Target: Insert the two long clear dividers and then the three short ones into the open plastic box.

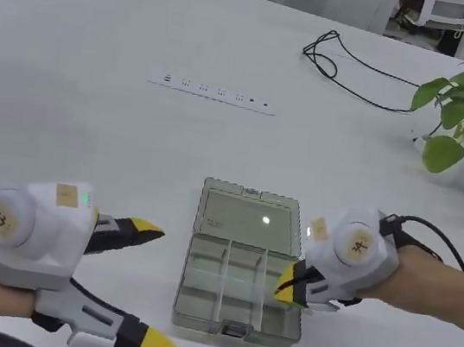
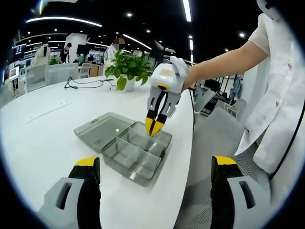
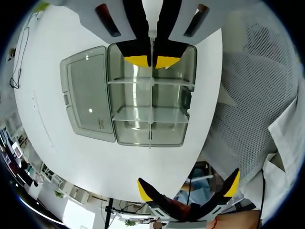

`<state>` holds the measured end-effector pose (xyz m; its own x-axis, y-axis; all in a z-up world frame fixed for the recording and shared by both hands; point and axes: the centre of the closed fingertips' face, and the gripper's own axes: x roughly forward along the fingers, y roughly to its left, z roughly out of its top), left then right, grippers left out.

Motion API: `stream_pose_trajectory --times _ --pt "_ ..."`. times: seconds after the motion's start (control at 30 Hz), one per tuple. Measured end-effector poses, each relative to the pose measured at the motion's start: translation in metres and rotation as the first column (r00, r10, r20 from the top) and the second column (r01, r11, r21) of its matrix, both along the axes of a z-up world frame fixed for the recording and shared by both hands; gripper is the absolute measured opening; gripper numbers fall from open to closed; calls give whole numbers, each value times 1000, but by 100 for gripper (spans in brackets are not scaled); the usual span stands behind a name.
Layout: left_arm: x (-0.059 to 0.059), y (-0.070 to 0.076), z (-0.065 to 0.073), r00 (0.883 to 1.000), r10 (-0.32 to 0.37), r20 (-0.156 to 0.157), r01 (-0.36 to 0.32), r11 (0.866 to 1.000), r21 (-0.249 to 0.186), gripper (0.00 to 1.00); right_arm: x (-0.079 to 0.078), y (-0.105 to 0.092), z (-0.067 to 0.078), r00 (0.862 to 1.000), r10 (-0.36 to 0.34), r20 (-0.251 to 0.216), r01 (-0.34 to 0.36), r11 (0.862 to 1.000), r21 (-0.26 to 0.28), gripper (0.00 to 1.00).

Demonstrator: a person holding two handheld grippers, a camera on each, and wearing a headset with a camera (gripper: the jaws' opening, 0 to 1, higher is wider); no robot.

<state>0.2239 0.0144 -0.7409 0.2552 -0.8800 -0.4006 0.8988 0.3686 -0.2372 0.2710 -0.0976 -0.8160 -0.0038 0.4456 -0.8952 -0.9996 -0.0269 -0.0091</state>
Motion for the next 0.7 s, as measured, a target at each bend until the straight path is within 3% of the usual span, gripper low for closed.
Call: stream_pose_trajectory --times 0.17,0.37,0.5,0.7 --pt "-1 1 0 1000 2 2 -2 1000 5 100 1 -3 12 999 -49 4 49 998 43 10" --pt "-2 3 1 1000 4 7 -4 1000 10 100 4 -7 31 991 -133 17 130 985 118 20" --pt "-1 4 0 1000 7 11 -7 1000 15 100 6 -12 45 976 -219 6 213 957 195 25" --pt "1 7 0 1000 9 16 -9 1000 21 100 1 -27 56 955 -296 -5 288 924 251 34"
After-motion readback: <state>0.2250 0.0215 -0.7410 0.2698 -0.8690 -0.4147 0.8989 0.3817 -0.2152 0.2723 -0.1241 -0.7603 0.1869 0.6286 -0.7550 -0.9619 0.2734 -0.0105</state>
